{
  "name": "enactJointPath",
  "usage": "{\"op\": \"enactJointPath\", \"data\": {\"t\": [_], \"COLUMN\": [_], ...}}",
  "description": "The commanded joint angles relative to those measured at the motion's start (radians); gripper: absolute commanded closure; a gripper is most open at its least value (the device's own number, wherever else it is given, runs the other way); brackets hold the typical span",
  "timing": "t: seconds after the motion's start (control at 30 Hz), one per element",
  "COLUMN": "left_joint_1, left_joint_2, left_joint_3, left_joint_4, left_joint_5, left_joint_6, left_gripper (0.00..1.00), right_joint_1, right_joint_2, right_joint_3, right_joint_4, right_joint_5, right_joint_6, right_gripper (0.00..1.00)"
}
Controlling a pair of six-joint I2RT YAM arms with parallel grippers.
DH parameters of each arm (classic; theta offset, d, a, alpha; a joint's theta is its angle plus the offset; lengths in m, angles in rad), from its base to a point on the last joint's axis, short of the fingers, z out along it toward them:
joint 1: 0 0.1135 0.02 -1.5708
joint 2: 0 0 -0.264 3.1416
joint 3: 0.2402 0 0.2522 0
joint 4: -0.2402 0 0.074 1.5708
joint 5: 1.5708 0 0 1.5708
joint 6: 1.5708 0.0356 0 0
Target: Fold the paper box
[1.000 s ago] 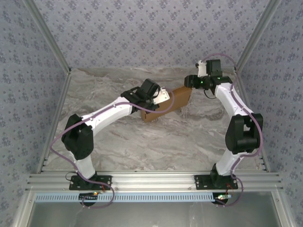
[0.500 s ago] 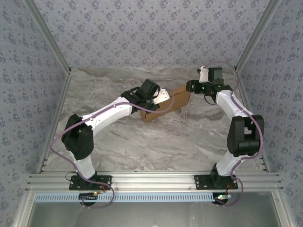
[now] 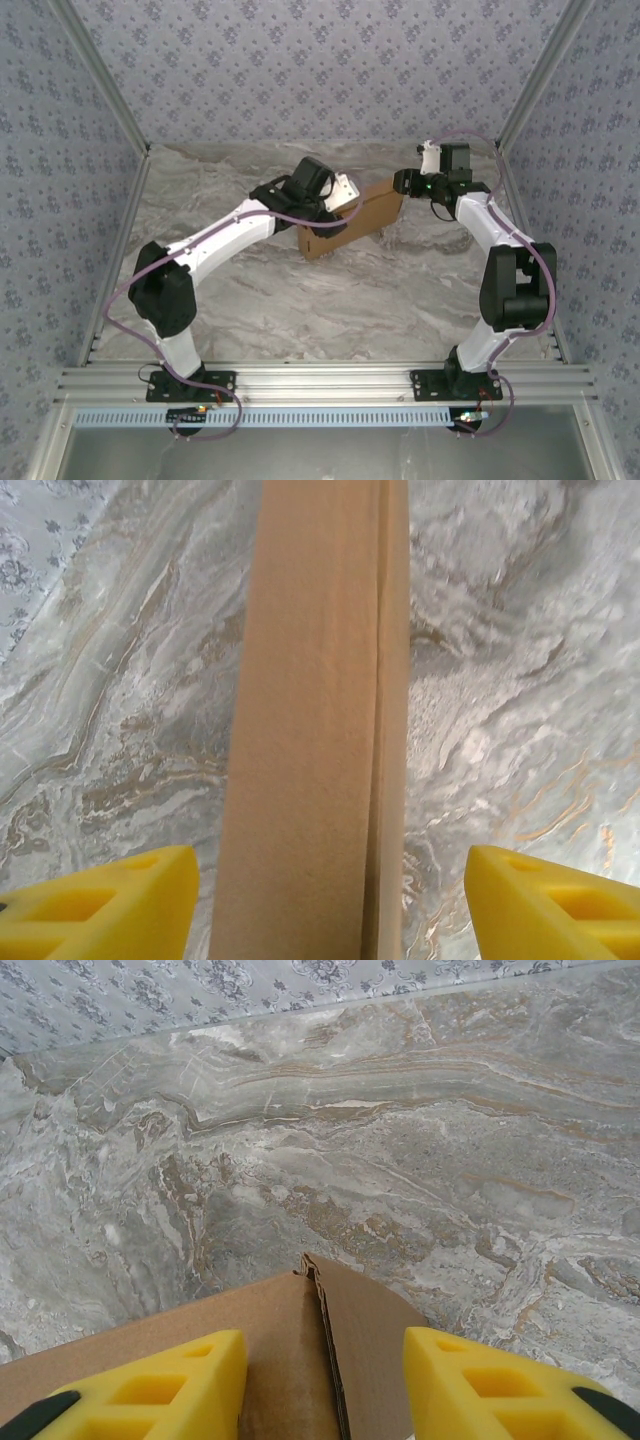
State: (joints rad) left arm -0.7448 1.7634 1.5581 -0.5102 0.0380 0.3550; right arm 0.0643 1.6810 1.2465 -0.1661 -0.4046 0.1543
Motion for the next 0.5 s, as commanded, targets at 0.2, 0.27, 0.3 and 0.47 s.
{"op": "enactJointPath", "data": {"t": [0.2, 0.27, 0.3, 0.47], "left_joint_1": [0.162, 0.222, 0.247, 0.303], "left_joint_2": [-0.173, -0.227, -0.244, -0.262], "left_joint_3": [-0.118, -0.214, -0.254, -0.354], "left_joint_4": [0.095, 0.173, 0.205, 0.272], "left_joint_5": [0.185, 0.235, 0.266, 0.352], "left_joint_6": [-0.461, -0.641, -0.711, -0.901], "left_gripper": [0.30, 0.32, 0.33, 0.35], "right_joint_1": [-0.002, 0.001, 0.002, 0.009], "right_joint_2": [0.026, 0.025, 0.025, 0.017], "right_joint_3": [-0.045, -0.045, -0.045, -0.042], "right_joint_4": [-0.117, -0.118, -0.119, -0.126], "right_joint_5": [0.075, 0.076, 0.076, 0.078], "right_joint_6": [-0.002, -0.001, -0.002, -0.003], "right_gripper": [0.55, 0.55, 0.55, 0.55]}}
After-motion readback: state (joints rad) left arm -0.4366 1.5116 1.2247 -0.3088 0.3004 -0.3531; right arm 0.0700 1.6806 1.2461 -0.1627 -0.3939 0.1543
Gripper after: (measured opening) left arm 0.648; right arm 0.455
